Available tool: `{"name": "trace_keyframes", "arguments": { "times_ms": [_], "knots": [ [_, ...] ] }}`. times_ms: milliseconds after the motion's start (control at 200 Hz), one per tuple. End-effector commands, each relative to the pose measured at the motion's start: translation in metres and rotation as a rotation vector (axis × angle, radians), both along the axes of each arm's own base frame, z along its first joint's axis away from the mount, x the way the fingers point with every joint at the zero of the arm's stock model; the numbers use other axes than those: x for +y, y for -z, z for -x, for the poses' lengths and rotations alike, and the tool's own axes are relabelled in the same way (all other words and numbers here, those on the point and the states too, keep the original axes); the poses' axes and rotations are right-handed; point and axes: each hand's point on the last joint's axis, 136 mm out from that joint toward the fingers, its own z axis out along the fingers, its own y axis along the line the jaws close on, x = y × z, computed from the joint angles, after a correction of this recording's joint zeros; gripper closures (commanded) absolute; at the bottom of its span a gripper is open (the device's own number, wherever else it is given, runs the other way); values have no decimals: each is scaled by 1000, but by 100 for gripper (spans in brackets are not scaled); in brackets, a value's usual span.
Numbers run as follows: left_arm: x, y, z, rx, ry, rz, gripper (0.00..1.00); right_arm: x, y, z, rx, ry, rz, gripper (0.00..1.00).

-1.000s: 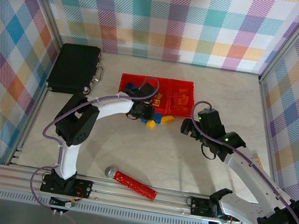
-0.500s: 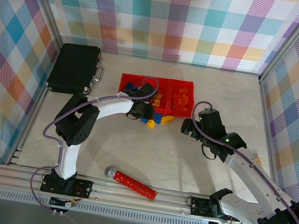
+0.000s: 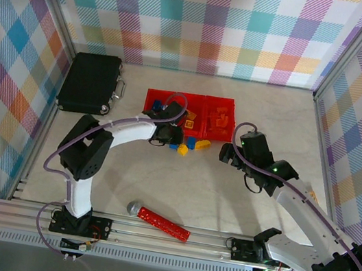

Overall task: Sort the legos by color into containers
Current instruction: Pick up the lego from the center of the table, then place the lego in the container.

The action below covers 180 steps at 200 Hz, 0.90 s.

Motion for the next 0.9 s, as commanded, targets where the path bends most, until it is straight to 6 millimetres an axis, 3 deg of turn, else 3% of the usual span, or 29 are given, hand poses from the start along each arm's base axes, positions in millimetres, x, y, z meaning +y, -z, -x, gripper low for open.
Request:
{"name": "trace_keyframes", "arguments": {
  "times_ms": [0,225,345,430,710,895],
  "knots": [
    [7,-39,4,-61,-24,53,72,-4,-1,-1,-3,21,4,1],
    [27,-103,14,-169,-24,47,71,-2,3,-3,1,20,5,1],
    [43,-133,4,-245,-32,-27,70,-1,5,-2,13,19,1,1],
    [57,-142,-10,-274,-42,-88,69,-1,5,-1,19,19,-2,1],
    [87,-125,-73,-257,-125,-79,70,-11,-3,6,-9,38,6,1],
    [82,-98,-106,-199,-146,-26,71,-14,-2,8,-3,45,13,1]
  ]
}}
